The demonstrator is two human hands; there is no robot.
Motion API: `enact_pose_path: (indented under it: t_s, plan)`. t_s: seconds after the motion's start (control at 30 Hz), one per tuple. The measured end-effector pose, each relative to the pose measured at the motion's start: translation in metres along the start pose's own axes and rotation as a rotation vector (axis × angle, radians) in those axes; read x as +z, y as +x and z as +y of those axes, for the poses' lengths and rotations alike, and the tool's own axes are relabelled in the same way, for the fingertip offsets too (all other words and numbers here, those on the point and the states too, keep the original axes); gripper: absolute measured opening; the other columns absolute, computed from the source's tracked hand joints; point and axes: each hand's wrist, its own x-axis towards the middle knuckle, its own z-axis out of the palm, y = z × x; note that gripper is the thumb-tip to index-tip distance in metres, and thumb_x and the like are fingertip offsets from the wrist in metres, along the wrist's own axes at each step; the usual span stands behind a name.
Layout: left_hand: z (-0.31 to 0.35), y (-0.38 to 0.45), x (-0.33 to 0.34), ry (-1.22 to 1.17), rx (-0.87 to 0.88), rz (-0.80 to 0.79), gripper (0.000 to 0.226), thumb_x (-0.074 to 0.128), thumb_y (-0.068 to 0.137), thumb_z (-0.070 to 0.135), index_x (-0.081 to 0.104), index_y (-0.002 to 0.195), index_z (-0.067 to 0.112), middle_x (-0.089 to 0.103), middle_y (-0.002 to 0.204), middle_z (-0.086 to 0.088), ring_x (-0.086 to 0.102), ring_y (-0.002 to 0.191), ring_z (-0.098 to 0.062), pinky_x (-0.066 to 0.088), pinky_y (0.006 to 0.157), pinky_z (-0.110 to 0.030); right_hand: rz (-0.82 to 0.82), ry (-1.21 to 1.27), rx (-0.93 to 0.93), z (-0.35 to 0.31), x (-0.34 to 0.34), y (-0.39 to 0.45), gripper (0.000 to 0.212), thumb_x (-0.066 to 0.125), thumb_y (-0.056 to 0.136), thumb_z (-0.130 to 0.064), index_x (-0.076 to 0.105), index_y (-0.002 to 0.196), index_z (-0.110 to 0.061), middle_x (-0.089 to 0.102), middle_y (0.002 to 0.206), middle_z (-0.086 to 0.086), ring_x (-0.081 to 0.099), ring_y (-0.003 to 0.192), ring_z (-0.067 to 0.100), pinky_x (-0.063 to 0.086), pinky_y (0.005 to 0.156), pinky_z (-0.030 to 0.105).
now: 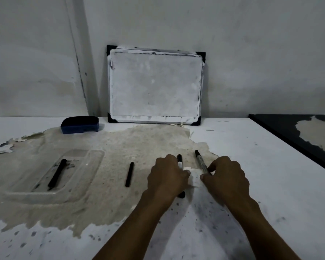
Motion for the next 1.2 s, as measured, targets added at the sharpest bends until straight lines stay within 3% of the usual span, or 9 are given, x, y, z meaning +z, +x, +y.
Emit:
enact_pose_path:
  t_s: [0.2,0.33,0.47,0.53,0.67,0.83,0.97,1.1,1.2]
  plan:
    - [-0.001,0.004,0.007,0.039,-0.023,0.057,0.041,0.063,0.091,0.029,0.034,0.065,0.019,0.045,0.074,0.001,0.047,0.061,-0.016,0.028,0.045,-0.027,0.012,0.006,-0.016,0.006,0.004,-0.006,0.028,0.069,0.078,-0.040,0.060,0.094,-0.019,0.063,0.096,0.004,0.059,0.079,0.023,0.042,0.063,0.030]
    - [-0.009,0.007,-0.008,-0.415,-0.151,0.001,0.033,0.072,0.088,0.021,0.071,0.069,-0.007,0.072,0.066,-0.023,0.059,0.045,-0.021,0.041,0.043,-0.022,0.028,0.031,-0.068,0.010,0.000,-0.010,0.036,0.068,0.079,-0.047,0.060,0.103,-0.021,0.063,0.098,0.001,0.061,0.088,0.023,0.044,0.067,0.031]
    - [-0.022,0.003,-0.025,-0.896,-0.217,-0.067,0.027,0.071,0.091,0.017,0.078,0.073,-0.003,0.079,0.074,-0.020,0.042,0.030,-0.011,0.029,0.034,-0.014,0.067,0.404,-0.247,0.002,-0.007,-0.011,0.025,0.066,0.084,-0.043,0.072,0.094,-0.021,0.072,0.085,-0.002,0.061,0.068,0.004,0.044,0.059,0.019]
    - [-0.028,0.003,-0.030,-0.988,-0.174,-0.065,0.027,0.069,0.092,0.017,0.078,0.072,0.003,0.080,0.078,-0.017,0.041,0.033,-0.010,0.029,0.035,-0.014,-0.132,0.670,-0.234,-0.006,-0.010,-0.011,0.038,0.058,0.088,-0.045,0.074,0.074,-0.013,0.074,0.074,-0.002,0.060,0.055,0.003,0.042,0.053,0.019]
    - [-0.035,0.004,-0.032,-1.107,-0.087,-0.091,0.024,0.064,0.096,0.017,0.075,0.088,-0.003,0.079,0.093,-0.021,0.040,0.036,-0.010,0.029,0.036,-0.016,-0.668,0.933,-0.077,-0.017,-0.014,-0.018,0.053,0.047,0.087,-0.057,0.077,0.084,-0.013,0.070,0.069,0.007,0.054,0.052,0.013,0.031,0.040,0.022]
    - [-0.033,0.003,-0.032,-1.120,0.001,-0.156,0.018,0.062,0.095,0.019,0.075,0.088,0.009,0.081,0.095,-0.009,0.045,0.040,-0.008,0.030,0.035,-0.017,-0.950,1.090,-0.050,-0.020,-0.012,-0.020,0.041,0.052,0.092,-0.040,0.070,0.082,-0.004,0.062,0.066,0.011,0.048,0.048,0.013,0.032,0.037,0.020]
    - [-0.033,0.002,-0.035,-1.232,0.064,-0.280,0.027,0.060,0.092,0.021,0.069,0.114,0.010,0.080,0.108,-0.010,0.047,0.044,-0.005,0.028,0.035,-0.016,-1.116,1.323,0.033,-0.019,-0.015,-0.020,0.032,0.052,0.090,-0.032,0.060,0.075,-0.005,0.053,0.057,0.006,0.043,0.042,0.010,0.032,0.033,0.018]
    - [-0.034,0.003,-0.032,-1.249,0.065,-0.216,0.015,0.060,0.092,0.015,0.072,0.099,0.008,0.081,0.090,-0.010,0.041,0.041,-0.004,0.028,0.034,-0.015,-1.012,1.241,-0.055,-0.020,-0.013,-0.024,0.033,0.052,0.093,-0.028,0.060,0.073,-0.004,0.052,0.056,0.006,0.043,0.041,0.010,0.033,0.034,0.018]
    - [-0.037,0.003,-0.028,-1.209,0.015,-0.100,0.018,0.066,0.091,0.015,0.078,0.077,0.012,0.081,0.082,-0.011,0.037,0.038,-0.005,0.030,0.034,-0.015,-0.694,0.972,-0.260,-0.025,-0.007,-0.031,0.032,0.055,0.094,-0.024,0.065,0.070,-0.005,0.056,0.052,0.003,0.046,0.039,0.011,0.036,0.036,0.021]
